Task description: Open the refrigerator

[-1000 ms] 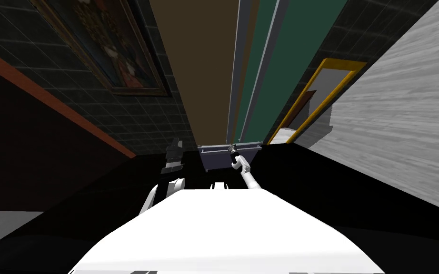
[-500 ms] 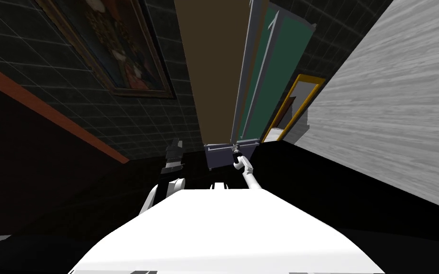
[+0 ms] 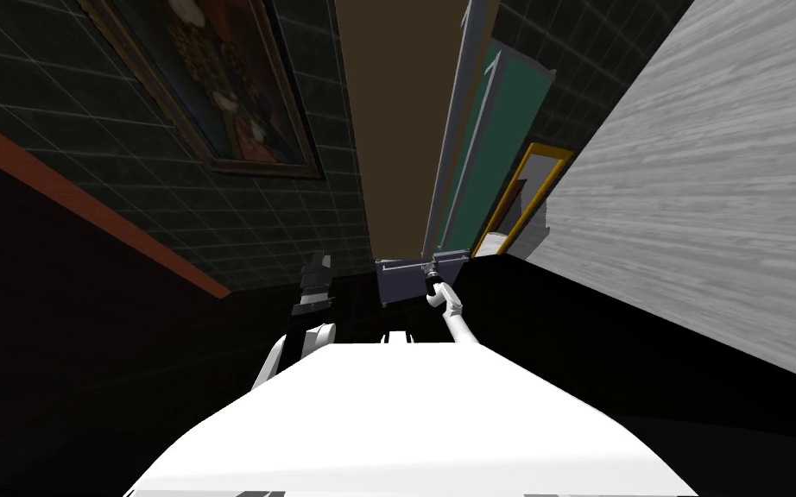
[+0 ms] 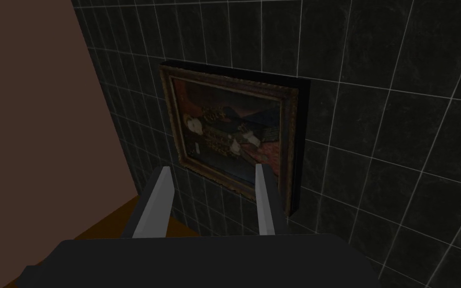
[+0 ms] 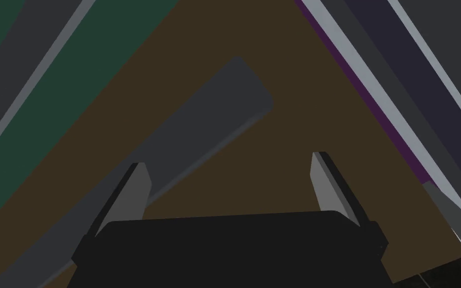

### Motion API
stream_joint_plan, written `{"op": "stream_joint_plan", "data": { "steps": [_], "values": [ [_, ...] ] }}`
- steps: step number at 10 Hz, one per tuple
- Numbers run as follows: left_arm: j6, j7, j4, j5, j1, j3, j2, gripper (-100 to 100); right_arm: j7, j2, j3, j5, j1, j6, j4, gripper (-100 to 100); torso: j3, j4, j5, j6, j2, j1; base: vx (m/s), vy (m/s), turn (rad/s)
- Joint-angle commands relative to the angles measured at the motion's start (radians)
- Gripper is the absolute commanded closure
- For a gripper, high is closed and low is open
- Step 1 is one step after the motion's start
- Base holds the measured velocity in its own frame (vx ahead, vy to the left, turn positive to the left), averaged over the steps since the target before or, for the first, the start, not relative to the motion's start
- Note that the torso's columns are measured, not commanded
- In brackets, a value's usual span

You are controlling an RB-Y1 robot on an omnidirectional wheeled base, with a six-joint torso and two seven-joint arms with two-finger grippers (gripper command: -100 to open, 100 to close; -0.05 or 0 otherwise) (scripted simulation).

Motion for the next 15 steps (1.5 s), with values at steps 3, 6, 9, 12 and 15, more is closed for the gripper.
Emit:
{"op": "stream_joint_plan", "data": {
  "steps": [3, 6, 9, 12, 15],
  "values": [
    [0.0, 0.0, 0.0, 0.0, 0.0, 0.0, 0.0, 0, -0.006, -0.017, 0.036, -0.018, -0.018, -0.026, 0.024, -100, 0.003, 0.001, 0.003, 0.0, 0.005, 0.01, 0.094, -0.155, 0.1],
    [0.0, 0.0, 0.0, 0.0, 0.0, 0.0, 0.0, 0, -0.012, -0.013, 0.064, -0.034, -0.033, -0.045, 0.047, -100, 0.005, 0.002, 0.003, 0.0, 0.008, 0.009, 0.084, -0.17, 0.116],
    [0.0, 0.0, 0.0, 0.0, 0.0, 0.0, 0.0, 0, -0.01, -0.012, 0.078, -0.051, -0.03, -0.039, 0.041, -100, 0.004, 0.002, 0.004, 0.0, 0.007, 0.014, 0.048, -0.087, 0.032],
    [0.0, 0.0, 0.0, 0.0, 0.0, 0.0, 0.0, 0, -0.011, -0.003, 0.057, -0.036, -0.015, -0.023, 0.026, 100, 0.011, 0.01, 0.006, 0.006, 0.018, 0.014, -0.043, 0.118, -0.081],
    [0.0, 0.0, 0.0, 0.0, 0.0, -0.001, -0.001, 0, -0.013, 0.01, 0.022, -0.014, 0.005, 0.0, -0.002, 100, 0.012, 0.012, 0.006, -0.001, 0.02, 0.012, -0.088, 0.212, -0.13]
  ]
}}
